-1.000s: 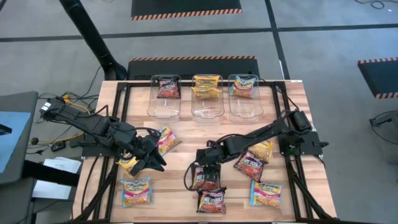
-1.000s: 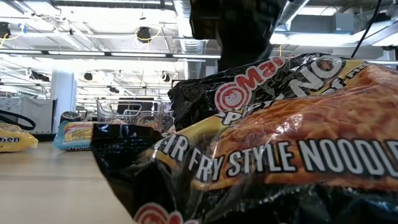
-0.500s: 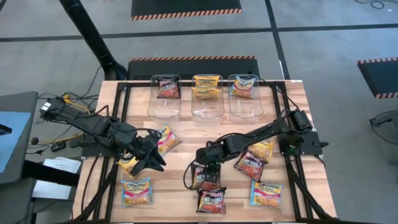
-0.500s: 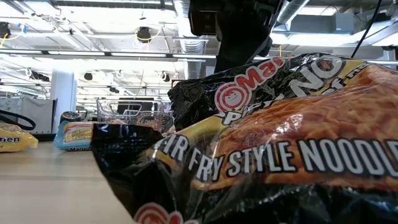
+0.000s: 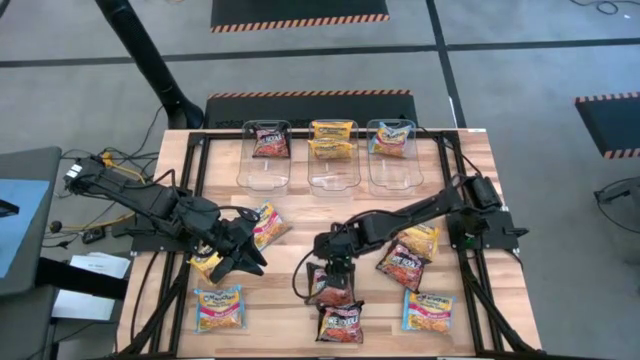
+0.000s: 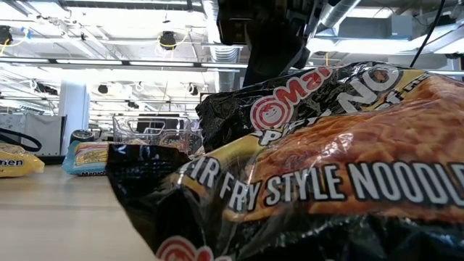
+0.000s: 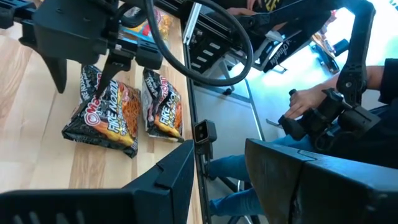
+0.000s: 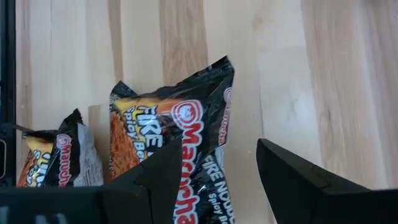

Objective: Sort Maruchan noodles
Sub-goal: Put the black noodle pack into the left transparent bin

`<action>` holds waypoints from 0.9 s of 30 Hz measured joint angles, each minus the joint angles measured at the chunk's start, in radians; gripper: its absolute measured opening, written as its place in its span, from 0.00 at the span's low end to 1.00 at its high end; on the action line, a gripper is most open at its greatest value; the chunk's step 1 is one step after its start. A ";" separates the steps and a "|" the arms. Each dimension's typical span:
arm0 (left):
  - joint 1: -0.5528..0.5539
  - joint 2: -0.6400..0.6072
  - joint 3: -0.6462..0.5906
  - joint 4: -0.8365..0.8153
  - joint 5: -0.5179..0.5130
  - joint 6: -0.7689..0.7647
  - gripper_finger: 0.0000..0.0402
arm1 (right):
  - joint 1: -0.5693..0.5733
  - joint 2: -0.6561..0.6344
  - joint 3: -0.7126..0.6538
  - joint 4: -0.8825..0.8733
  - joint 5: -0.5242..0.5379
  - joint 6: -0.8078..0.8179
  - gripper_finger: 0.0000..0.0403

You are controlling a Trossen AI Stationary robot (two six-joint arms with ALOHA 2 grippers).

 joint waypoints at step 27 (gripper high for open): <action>0.000 0.000 0.000 -0.019 -0.014 0.000 0.32 | -0.001 0.109 0.001 0.024 -0.061 0.053 0.57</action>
